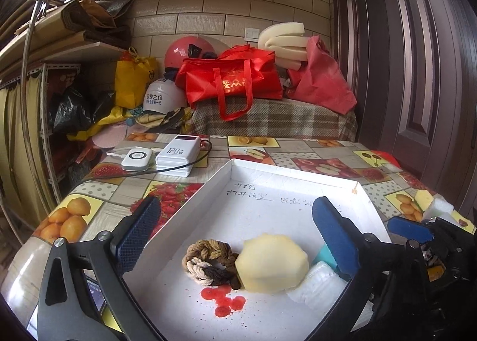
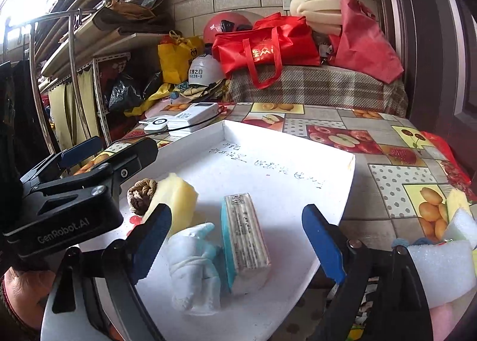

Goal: Organize soft objects
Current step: 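Move the right gripper to the pink fluffy ball while the left gripper approaches the yellow tissue pack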

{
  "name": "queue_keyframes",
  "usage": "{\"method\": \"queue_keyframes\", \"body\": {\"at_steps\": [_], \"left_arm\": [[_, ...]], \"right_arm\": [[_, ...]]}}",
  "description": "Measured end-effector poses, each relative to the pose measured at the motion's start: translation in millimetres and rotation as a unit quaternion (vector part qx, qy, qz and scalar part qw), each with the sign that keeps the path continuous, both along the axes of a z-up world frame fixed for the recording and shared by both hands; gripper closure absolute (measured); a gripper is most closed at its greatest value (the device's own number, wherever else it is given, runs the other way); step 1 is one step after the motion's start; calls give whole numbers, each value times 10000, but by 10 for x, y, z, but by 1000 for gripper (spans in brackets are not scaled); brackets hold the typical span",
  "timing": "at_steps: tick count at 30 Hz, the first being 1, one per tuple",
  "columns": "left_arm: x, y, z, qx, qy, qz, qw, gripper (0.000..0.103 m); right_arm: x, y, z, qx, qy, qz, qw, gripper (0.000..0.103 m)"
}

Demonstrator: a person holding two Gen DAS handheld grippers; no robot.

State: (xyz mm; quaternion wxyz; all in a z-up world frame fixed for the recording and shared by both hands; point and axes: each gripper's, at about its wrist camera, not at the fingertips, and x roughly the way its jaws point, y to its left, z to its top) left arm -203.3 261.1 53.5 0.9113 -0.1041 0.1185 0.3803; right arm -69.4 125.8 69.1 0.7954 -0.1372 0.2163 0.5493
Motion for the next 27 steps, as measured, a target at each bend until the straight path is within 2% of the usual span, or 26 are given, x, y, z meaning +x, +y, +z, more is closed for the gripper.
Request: {"method": "queue_keyframes", "body": {"at_steps": [1, 4, 9, 11, 13, 17, 23, 27], "left_arm": [[-33, 7, 1, -23, -41, 79, 10000, 0], [-147, 63, -2, -208, -236, 299, 9991, 0], [-340, 184, -41, -587, -537, 598, 9950, 0], [-374, 190, -46, -629, -603, 636, 9942, 0], [-392, 148, -44, -578, -621, 621, 9945, 0], [-337, -25, -19, -390, -544, 437, 9968, 0], [-225, -326, 11, -337, -484, -122, 9982, 0], [-147, -573, 54, -198, -379, -629, 9971, 0]], "right_arm": [[-15, 22, 7, -28, -59, -12, 10000, 0], [-51, 96, -6, -174, -176, 34, 9997, 0], [-73, 254, -45, -243, 186, 219, 9993, 0], [-103, 343, -83, -414, 195, 258, 9986, 0], [-97, 310, -72, -325, 207, 245, 9990, 0], [-104, 15, 32, 386, 245, 352, 9983, 0], [-201, -476, 87, 451, -127, 637, 9969, 0], [-98, -981, 148, 615, -556, 252, 9962, 0]]}}
